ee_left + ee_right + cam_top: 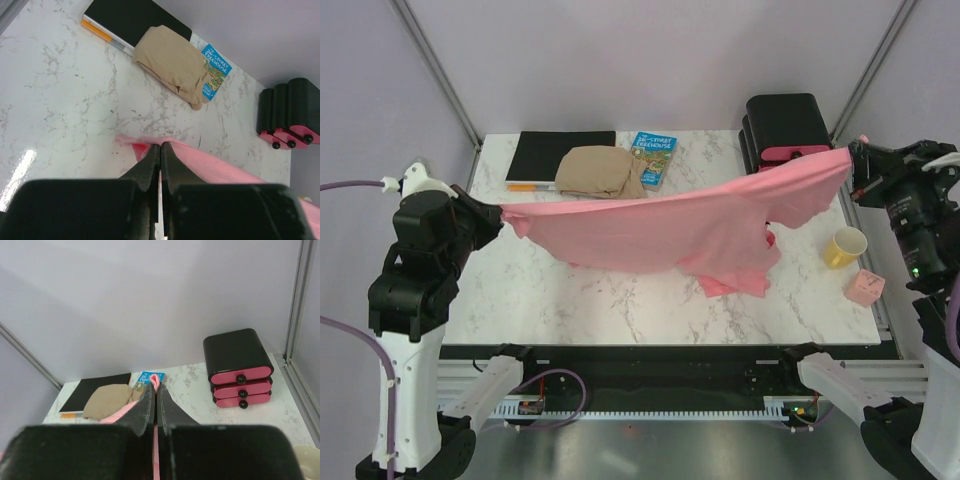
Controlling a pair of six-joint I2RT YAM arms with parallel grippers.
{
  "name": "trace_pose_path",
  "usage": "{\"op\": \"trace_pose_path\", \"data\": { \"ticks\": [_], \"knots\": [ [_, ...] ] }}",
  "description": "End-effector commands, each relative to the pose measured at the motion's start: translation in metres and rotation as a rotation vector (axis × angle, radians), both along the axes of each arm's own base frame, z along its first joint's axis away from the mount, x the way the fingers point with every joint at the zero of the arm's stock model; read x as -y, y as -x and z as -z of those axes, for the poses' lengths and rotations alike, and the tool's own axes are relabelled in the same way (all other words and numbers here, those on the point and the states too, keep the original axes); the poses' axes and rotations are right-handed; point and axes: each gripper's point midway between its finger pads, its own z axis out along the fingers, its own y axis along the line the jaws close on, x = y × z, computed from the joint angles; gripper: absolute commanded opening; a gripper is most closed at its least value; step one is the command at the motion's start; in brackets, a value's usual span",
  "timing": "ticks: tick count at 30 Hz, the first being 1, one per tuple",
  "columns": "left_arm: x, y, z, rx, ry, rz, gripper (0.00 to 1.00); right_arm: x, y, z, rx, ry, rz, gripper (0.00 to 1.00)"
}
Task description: Fold and stack the t-shirts
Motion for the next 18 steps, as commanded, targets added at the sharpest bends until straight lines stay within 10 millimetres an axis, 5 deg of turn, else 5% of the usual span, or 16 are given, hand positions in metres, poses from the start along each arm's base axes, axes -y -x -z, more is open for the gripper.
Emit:
{"op": "trace_pose_path", "data": {
  "ticks": [1, 7, 18],
  "knots": [
    [-0.002, 0.008, 0.004, 0.0, 0.049, -0.037, 0.02, -0.002, -0.004, 0.015, -0.068, 0.01, -0.006, 0.0],
    [-0.007, 0.013, 0.004, -0.011, 0.029, -0.05, 0.02, -0.017, -0.018, 0.028, -0.088, -0.002, -0.059, 0.0],
    [0.007, 0.038, -0.006, 0.022, 0.051, 0.057, 0.02, -0.01, 0.001, 0.022, -0.049, 0.026, -0.057, 0.0]
  ]
}}
